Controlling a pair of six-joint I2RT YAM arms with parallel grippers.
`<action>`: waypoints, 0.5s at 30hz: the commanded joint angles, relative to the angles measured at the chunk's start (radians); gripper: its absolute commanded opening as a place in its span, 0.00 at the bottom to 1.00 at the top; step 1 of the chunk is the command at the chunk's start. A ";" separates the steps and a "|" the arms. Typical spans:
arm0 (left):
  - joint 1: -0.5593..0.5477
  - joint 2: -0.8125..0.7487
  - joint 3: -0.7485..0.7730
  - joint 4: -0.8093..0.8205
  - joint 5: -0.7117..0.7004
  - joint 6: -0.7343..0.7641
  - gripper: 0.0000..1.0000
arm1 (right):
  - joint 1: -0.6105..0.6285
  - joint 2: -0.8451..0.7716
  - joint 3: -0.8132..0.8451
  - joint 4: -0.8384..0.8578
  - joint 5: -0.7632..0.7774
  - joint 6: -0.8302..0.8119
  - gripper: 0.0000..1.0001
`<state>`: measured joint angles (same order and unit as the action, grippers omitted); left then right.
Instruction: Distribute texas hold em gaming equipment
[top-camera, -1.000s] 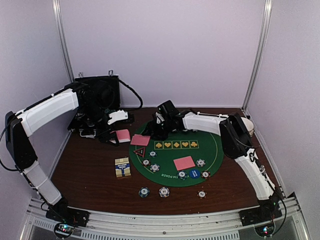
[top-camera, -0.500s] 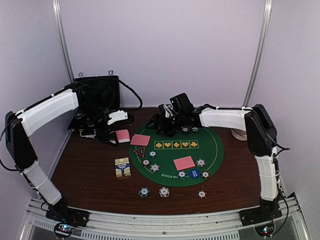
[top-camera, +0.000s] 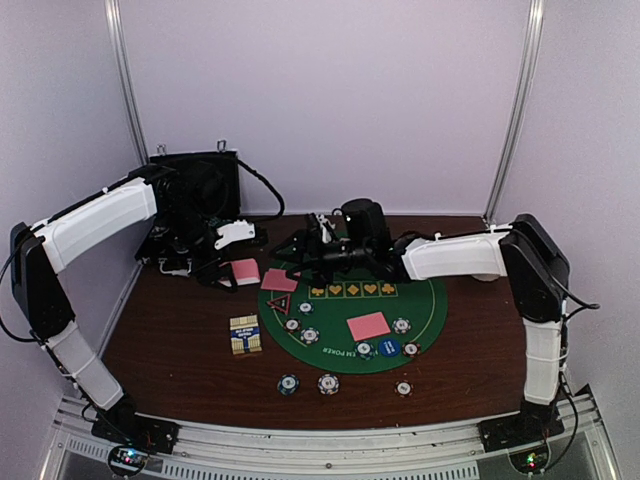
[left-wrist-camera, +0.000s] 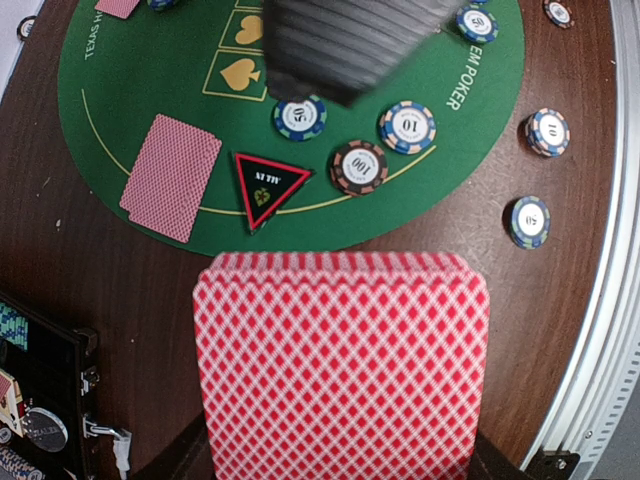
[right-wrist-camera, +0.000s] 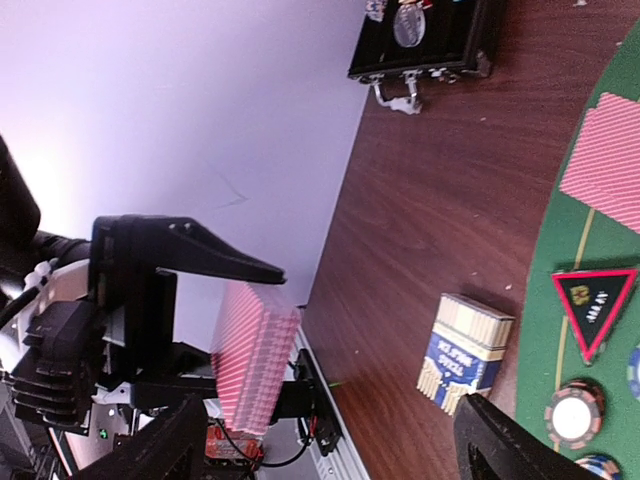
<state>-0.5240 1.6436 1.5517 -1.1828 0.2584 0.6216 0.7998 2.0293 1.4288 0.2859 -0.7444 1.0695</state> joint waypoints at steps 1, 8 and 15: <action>0.007 -0.010 0.029 0.021 0.023 -0.004 0.00 | 0.031 0.014 0.048 0.122 -0.034 0.089 0.89; 0.007 -0.011 0.036 0.024 0.031 -0.004 0.00 | 0.060 0.090 0.125 0.156 -0.078 0.141 0.86; 0.007 -0.010 0.043 0.023 0.039 -0.003 0.00 | 0.072 0.123 0.161 0.160 -0.094 0.160 0.83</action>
<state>-0.5224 1.6436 1.5600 -1.1805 0.2691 0.6212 0.8600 2.1342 1.5482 0.4007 -0.8127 1.2057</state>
